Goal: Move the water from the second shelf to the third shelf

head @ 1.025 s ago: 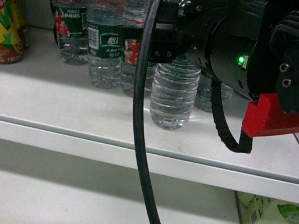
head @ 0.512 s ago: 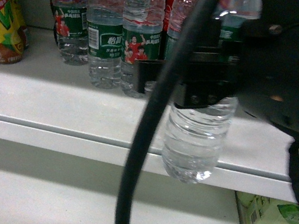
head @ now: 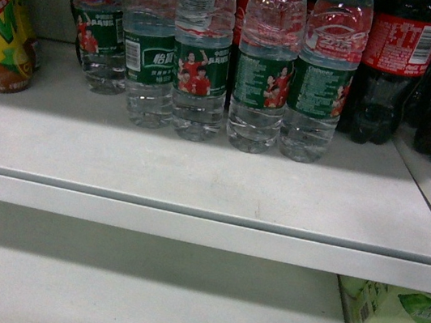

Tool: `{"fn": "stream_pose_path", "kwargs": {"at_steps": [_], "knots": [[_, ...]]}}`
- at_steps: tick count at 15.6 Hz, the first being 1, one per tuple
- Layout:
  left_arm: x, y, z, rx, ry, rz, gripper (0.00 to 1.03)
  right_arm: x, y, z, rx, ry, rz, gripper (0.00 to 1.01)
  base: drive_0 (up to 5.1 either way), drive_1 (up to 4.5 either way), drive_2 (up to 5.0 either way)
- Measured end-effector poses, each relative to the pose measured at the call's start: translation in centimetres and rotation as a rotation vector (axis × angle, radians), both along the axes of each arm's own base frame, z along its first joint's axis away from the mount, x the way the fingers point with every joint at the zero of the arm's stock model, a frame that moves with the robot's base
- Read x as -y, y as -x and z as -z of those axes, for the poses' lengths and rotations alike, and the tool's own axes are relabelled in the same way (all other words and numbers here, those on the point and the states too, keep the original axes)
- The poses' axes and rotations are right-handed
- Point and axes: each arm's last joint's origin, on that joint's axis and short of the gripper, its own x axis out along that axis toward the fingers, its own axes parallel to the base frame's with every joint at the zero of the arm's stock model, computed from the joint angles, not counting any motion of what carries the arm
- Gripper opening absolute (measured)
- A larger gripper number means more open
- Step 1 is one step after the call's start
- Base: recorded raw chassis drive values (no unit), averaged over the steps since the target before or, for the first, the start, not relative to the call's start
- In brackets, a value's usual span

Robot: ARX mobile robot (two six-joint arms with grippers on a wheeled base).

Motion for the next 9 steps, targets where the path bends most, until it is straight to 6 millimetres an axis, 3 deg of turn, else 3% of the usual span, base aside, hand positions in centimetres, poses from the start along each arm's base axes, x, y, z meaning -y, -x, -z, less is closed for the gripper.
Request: {"fn": "stream_pose_path", "kwargs": {"at_steps": [4, 9], "knots": [[0.0, 0.0, 0.0, 0.0, 0.0, 0.0, 0.98, 3.8, 2.5, -1.5, 0.034, -0.044, 0.09, 0.43, 0.0, 0.0, 0.0], [0.0, 0.0, 0.0, 0.0, 0.0, 0.0, 0.98, 5.2, 5.5, -2.1, 0.01, -0.111, 0.05, 0.43, 0.0, 0.0, 0.0]]}}
